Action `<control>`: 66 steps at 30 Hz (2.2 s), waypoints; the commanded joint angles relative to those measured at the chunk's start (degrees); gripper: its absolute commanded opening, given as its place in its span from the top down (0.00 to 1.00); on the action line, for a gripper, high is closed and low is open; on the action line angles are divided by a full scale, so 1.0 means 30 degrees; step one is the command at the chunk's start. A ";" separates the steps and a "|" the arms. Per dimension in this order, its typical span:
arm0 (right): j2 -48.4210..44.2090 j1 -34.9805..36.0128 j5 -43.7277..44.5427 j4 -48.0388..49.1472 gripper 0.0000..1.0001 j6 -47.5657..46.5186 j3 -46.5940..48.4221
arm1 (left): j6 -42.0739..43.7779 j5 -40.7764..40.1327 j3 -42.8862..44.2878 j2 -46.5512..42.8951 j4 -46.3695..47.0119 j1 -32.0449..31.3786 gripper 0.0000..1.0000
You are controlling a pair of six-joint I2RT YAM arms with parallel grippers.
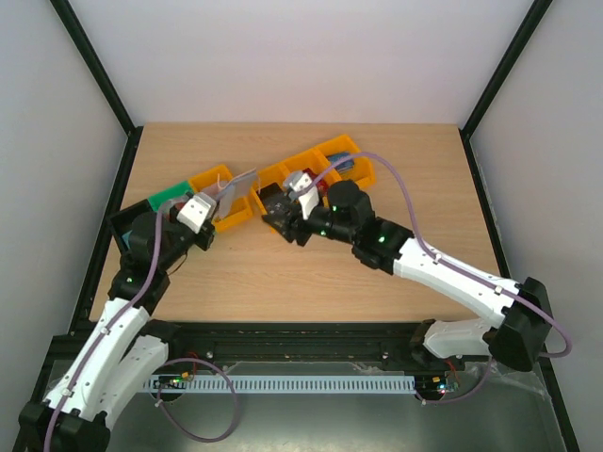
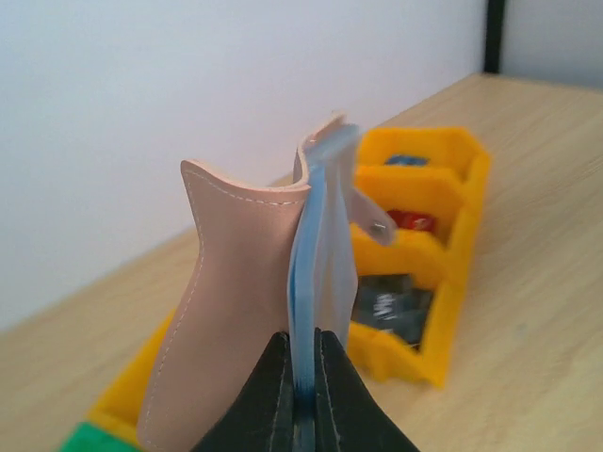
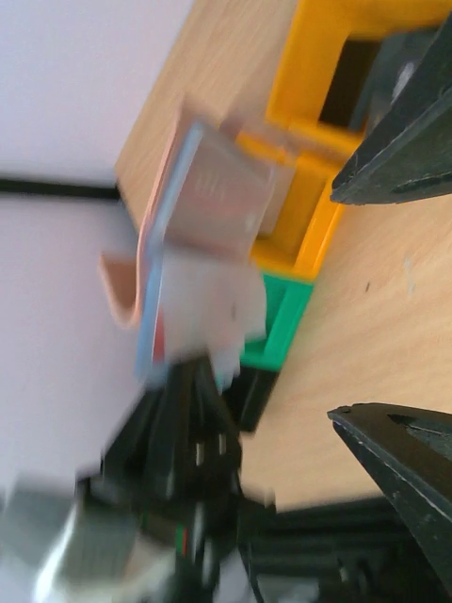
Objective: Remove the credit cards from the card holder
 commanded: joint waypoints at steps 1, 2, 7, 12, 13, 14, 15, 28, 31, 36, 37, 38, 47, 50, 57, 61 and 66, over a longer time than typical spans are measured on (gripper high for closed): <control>-0.0416 0.2038 -0.2203 0.4524 0.44 0.0367 -0.0993 | 0.5851 -0.5500 0.0761 0.0187 -0.0853 -0.0988 0.98; -0.0100 0.2290 -0.3234 0.5737 0.44 0.0670 -0.1065 | 0.6351 -0.5745 0.0788 0.0240 -0.0723 -0.1182 0.98; 0.1919 0.2676 -0.5386 0.8638 0.49 0.3056 -0.0526 | 0.8137 -0.7536 0.0737 0.0608 -0.0045 -0.2170 0.98; 0.3048 0.2643 -0.5177 1.1292 0.56 0.5215 -0.0746 | 0.0981 -0.2527 0.1973 0.0729 -0.1791 -0.1753 0.98; 0.3281 0.2655 -0.4983 1.1440 0.57 0.5605 -0.0682 | -0.0824 -0.0883 0.1939 0.0645 -0.1870 -0.1636 0.98; 0.3481 0.2645 -0.4633 1.1480 0.59 0.5939 -0.0627 | -0.2661 0.0604 0.1737 0.0551 -0.1494 -0.1468 0.98; 0.3540 0.2622 -0.4160 1.1456 0.61 0.6222 -0.0609 | -0.4286 0.1651 0.1492 0.0433 -0.1001 -0.1256 0.98; 0.1140 -0.0649 -0.9298 0.4691 0.68 0.1862 -0.0654 | -1.3127 1.2532 -0.0845 -0.0535 0.8658 0.1259 0.98; 0.0903 -0.0861 -0.8952 0.3057 0.70 0.0799 -0.0323 | -1.2726 1.3594 -0.0880 -0.0555 0.9382 0.1262 0.98; 0.0605 -0.1272 -0.9301 0.2765 0.76 0.0684 -0.0250 | -1.1352 1.5963 -0.0896 -0.0670 0.9463 0.1210 0.98; 0.0492 -0.1273 -0.9801 0.2739 0.76 0.0471 -0.0262 | -1.0605 1.6395 -0.0840 -0.0764 0.8960 0.1210 0.98; 0.0420 -0.1285 -1.0431 0.2644 0.76 0.0174 -0.0237 | -0.9912 1.6746 -0.0782 -0.0830 0.8505 0.1210 0.98; 0.1073 -0.1260 -1.3920 0.2609 0.98 0.0197 0.0422 | -0.9265 1.6354 -0.1176 -0.0952 0.8262 0.0733 0.98; 0.0887 -0.1272 -1.4595 0.2878 0.98 0.0097 0.0279 | -0.9530 1.6197 -0.1309 -0.0928 0.8306 0.0676 0.98; -0.0281 -0.1303 -1.3967 0.2707 0.98 -0.0909 -0.0327 | -0.9850 1.6155 -0.1547 -0.0981 0.8484 0.0682 0.88; 0.0034 -0.1314 -1.4061 0.3210 0.98 -0.0385 -0.0284 | -1.0546 1.6052 -0.1932 -0.0985 0.9419 0.0531 0.85; 0.0214 -0.1300 -1.4027 0.3238 0.98 -0.0299 -0.0210 | -1.0879 1.5825 -0.2050 -0.0945 0.9577 0.0311 0.86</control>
